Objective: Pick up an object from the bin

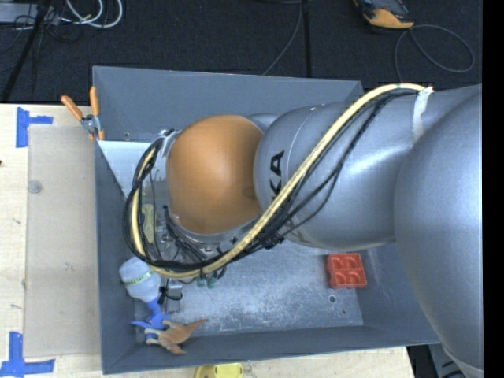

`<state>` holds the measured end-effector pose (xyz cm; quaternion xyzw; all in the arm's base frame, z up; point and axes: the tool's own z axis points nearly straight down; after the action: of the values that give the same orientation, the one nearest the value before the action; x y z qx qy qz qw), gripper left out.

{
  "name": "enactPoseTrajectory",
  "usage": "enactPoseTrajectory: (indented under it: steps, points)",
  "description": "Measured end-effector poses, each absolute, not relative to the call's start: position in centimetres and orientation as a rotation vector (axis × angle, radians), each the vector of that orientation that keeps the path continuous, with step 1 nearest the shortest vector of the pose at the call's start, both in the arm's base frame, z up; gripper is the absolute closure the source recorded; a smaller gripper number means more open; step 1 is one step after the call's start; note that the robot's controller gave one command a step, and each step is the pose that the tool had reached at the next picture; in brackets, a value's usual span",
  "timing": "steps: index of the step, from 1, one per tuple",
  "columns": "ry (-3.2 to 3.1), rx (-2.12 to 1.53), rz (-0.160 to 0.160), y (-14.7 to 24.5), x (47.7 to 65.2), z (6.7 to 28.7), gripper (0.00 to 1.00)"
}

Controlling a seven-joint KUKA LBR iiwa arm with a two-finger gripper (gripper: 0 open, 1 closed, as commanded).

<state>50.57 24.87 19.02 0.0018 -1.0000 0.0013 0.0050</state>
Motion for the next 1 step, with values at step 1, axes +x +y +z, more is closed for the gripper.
enactPoseTrajectory:
  steps: [1]
  points:
    - [-3.139,-0.003,0.001,24.71,50.8,19.45,0.0]
